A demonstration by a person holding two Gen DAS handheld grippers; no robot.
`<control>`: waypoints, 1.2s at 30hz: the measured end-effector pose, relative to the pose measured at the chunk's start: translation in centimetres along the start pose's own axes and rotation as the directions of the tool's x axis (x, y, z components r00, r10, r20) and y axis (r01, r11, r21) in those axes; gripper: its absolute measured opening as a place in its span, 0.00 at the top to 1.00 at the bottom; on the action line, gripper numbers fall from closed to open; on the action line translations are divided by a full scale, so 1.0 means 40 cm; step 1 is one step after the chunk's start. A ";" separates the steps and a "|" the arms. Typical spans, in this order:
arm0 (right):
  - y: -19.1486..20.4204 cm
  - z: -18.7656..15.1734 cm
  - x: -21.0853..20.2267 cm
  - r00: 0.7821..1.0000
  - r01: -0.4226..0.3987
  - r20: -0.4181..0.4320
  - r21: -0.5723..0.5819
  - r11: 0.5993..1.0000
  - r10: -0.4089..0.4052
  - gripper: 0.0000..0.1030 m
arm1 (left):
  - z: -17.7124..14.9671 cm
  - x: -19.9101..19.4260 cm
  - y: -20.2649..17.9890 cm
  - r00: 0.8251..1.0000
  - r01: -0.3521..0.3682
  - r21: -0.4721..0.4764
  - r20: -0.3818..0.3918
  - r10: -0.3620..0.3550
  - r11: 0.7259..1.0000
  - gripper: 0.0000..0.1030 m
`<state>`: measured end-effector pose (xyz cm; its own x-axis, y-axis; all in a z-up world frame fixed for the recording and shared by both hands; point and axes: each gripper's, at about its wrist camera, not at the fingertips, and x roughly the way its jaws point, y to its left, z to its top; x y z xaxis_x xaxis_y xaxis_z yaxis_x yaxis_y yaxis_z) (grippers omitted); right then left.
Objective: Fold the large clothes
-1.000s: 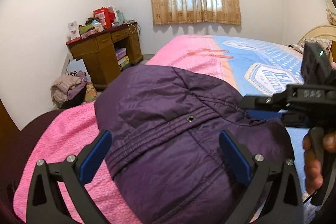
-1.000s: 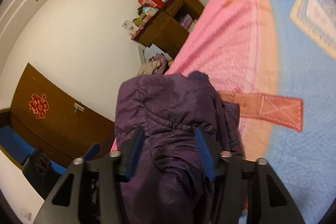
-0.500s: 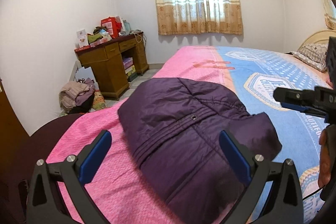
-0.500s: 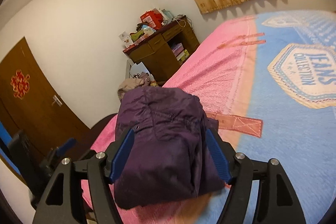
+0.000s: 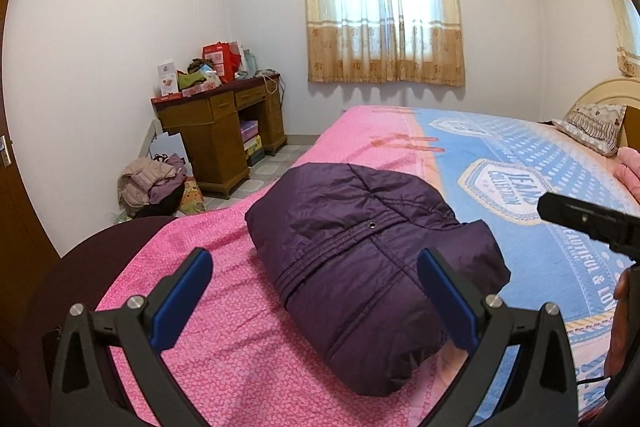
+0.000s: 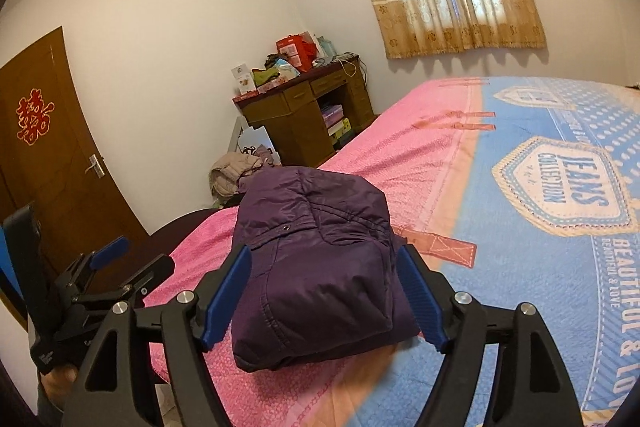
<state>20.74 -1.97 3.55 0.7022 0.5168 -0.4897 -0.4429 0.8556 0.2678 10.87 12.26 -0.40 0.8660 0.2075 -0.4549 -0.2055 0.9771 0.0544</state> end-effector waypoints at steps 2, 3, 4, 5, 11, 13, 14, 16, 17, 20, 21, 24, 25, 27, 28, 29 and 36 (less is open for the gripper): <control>0.014 0.001 -0.003 1.000 0.013 0.002 -0.016 1.000 -0.013 0.27 | -0.001 -0.002 0.003 1.000 0.007 -0.005 0.004 -0.007 1.000 0.00; 0.020 0.001 -0.004 1.000 0.024 0.004 -0.027 0.999 -0.024 0.27 | -0.001 0.000 0.004 1.000 0.006 -0.004 0.003 -0.006 1.000 0.00; 0.026 0.000 -0.007 0.999 0.033 0.007 -0.036 0.999 -0.033 0.26 | -0.003 -0.002 0.003 1.000 0.004 -0.004 0.005 -0.004 1.000 0.00; 0.033 0.000 -0.011 0.999 0.043 0.014 -0.047 0.998 -0.042 0.26 | -0.004 -0.004 0.005 1.000 0.002 -0.004 0.006 -0.002 1.000 0.00; 0.058 -0.006 -0.025 0.999 0.049 0.027 -0.081 0.996 -0.047 0.26 | -0.002 -0.008 0.019 1.000 0.000 -0.014 0.008 0.000 1.000 0.00; 0.062 -0.007 -0.026 0.999 0.048 0.025 -0.086 0.995 -0.046 0.26 | -0.001 -0.011 0.021 1.000 -0.006 -0.011 0.013 0.006 1.000 0.00; 0.062 -0.007 -0.026 0.999 0.046 0.025 -0.088 0.995 -0.044 0.26 | -0.001 -0.011 0.021 1.000 -0.007 -0.010 0.015 0.007 1.000 0.00; 0.064 -0.009 -0.029 0.999 0.045 0.025 -0.089 0.995 -0.043 0.26 | 0.000 -0.011 0.023 1.000 -0.008 -0.010 0.014 0.008 1.000 0.00; 0.065 -0.010 -0.030 0.999 0.045 0.026 -0.089 0.995 -0.043 0.26 | 0.000 -0.011 0.022 1.000 -0.006 -0.011 0.014 0.006 1.000 0.00; 0.066 -0.011 -0.029 0.999 0.045 0.025 -0.090 0.995 -0.043 0.26 | 0.000 -0.012 0.024 1.000 -0.006 -0.009 0.016 0.006 1.000 0.00; 0.067 -0.011 -0.030 0.999 0.046 0.026 -0.090 0.995 -0.043 0.26 | 0.000 -0.013 0.024 1.000 -0.006 -0.007 0.018 0.006 1.000 0.00; 0.067 -0.010 -0.034 0.999 0.046 0.031 -0.092 0.995 -0.043 0.26 | 0.001 -0.015 0.022 1.000 -0.010 -0.001 0.022 0.010 1.000 0.00; 0.070 -0.012 -0.038 0.999 0.045 0.033 -0.093 0.995 -0.042 0.26 | 0.002 -0.016 0.023 1.000 -0.008 0.001 0.023 0.008 1.000 0.00; 0.073 -0.014 -0.042 0.998 0.045 0.036 -0.096 0.994 -0.041 0.26 | 0.001 -0.016 0.023 1.000 -0.009 0.002 0.023 0.009 1.000 0.00; 0.073 -0.015 -0.043 0.998 0.046 0.037 -0.098 0.994 -0.042 0.26 | 0.001 -0.016 0.023 1.000 -0.010 0.001 0.021 0.010 1.000 0.00; 0.074 -0.016 -0.044 0.998 0.046 0.039 -0.101 0.994 -0.042 0.26 | 0.001 -0.015 0.021 1.000 -0.010 0.000 0.021 0.010 1.000 0.00; 0.071 -0.021 -0.052 0.998 0.049 0.043 -0.095 0.994 -0.045 0.25 | 0.003 -0.014 0.022 1.000 -0.011 0.001 0.020 0.011 1.000 0.00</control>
<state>17.53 -0.64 4.65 0.7450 0.4786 -0.4647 -0.4589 0.8733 0.1637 10.25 12.99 0.01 0.8727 0.2191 -0.4364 -0.2145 0.9748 0.0606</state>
